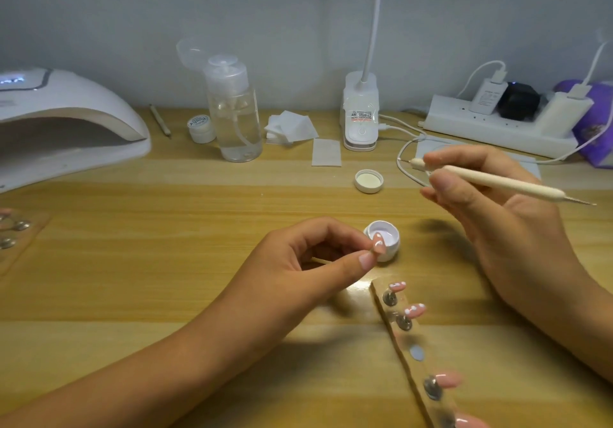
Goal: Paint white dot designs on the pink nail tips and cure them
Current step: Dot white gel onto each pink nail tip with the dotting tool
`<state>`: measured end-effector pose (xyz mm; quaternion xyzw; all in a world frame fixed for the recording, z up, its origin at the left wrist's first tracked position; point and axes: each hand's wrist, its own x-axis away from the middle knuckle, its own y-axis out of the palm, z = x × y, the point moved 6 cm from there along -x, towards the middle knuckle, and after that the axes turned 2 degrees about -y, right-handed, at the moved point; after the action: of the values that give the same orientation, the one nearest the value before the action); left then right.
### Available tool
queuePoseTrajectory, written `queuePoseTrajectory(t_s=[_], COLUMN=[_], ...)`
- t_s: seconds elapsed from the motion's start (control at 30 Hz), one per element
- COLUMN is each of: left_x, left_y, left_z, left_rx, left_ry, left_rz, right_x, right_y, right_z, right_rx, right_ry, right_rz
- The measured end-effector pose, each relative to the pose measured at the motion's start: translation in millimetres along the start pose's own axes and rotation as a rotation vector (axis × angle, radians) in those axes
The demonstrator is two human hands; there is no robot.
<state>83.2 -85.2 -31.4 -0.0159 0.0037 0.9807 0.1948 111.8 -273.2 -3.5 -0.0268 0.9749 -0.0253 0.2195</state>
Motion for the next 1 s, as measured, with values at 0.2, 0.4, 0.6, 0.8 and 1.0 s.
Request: queuePoseTrajectory(t_s=[0.2, 0.4, 0.6, 0.8, 1.0], left_x=[-0.4, 0.3, 0.7, 0.3, 0.1], left_y=[-1.6, -2.2, -2.6, -2.1, -0.6], left_z=[1.9, 3.0, 3.4, 3.2, 3.6], left_rx=[0.036, 0.063, 0.063, 0.059, 0.055], left_ry=[-0.002, -0.001, -0.003, 0.000, 0.008], left_rz=[0.025, 0.029, 0.035, 0.032, 0.011], right_x=[2.0, 6.4, 4.9, 5.7, 3.4], right_y=[9.3, 25.5, 25.5, 22.6, 7.3], right_z=[-3.9, -2.0, 0.4, 0.2, -2.7], right_rx=[0.228, 0.449, 0.475, 0.402, 0.009], right_ry=[-0.117, -0.170, -0.149, -0.120, -0.034], right_rz=[-0.078, -0.233, -0.249, -0.215, -0.011])
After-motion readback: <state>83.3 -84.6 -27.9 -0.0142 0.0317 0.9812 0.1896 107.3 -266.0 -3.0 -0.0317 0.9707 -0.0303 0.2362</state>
